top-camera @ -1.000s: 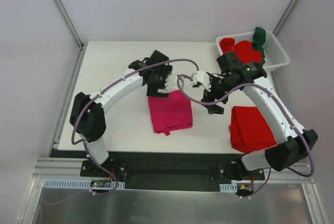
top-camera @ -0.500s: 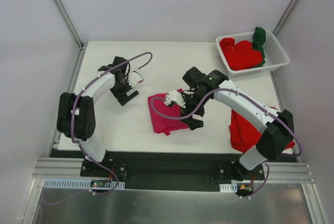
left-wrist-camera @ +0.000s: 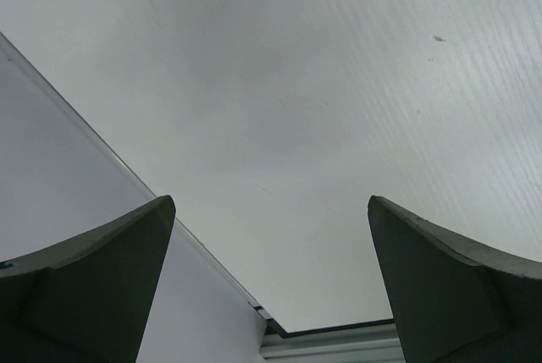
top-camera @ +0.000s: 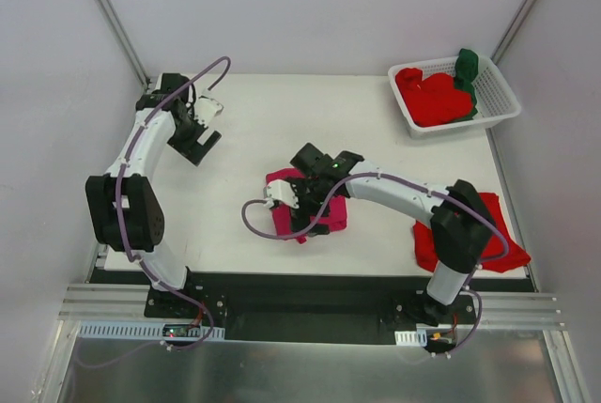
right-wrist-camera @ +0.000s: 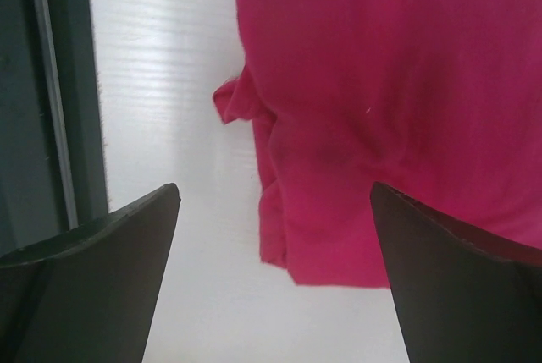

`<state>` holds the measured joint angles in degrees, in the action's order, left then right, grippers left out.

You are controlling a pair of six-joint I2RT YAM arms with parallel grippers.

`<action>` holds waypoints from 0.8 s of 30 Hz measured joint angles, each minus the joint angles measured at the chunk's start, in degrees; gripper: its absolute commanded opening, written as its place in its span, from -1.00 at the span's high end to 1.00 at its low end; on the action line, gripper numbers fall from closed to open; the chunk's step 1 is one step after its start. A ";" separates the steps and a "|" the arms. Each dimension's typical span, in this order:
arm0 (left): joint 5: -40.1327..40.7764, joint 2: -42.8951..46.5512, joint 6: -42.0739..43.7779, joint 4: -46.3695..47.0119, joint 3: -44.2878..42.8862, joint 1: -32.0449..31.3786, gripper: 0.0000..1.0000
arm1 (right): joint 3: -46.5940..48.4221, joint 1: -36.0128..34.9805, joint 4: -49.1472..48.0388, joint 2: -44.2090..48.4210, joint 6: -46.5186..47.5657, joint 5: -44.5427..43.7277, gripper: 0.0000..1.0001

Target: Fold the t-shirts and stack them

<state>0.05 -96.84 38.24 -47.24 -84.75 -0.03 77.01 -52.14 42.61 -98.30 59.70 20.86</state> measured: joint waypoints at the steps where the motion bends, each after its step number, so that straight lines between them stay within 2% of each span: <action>1: 0.00 0.22 0.07 -0.44 0.02 -0.02 -0.98 | -0.13 -0.79 -1.68 -1.16 -0.39 -1.16 -1.00; 6: -0.02 3.04 0.35 -2.40 1.60 -0.02 -0.99 | -0.76 -4.13 -10.21 -4.66 -2.91 -7.23 -1.00; 13: -0.26 6.86 0.37 -3.21 5.22 -0.02 -0.99 | -1.86 -8.41 -17.46 -5.49 -5.22 -14.86 -1.00; 24: -1.57 7.06 1.22 -3.74 6.16 -0.02 -0.99 | -1.29 -11.67 -15.96 -6.62 -8.46 -17.03 -1.00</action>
<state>-1.52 -89.78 39.46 -50.98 -78.59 -0.05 75.72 -63.81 26.65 -104.92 51.24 3.84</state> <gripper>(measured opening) 0.993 0.996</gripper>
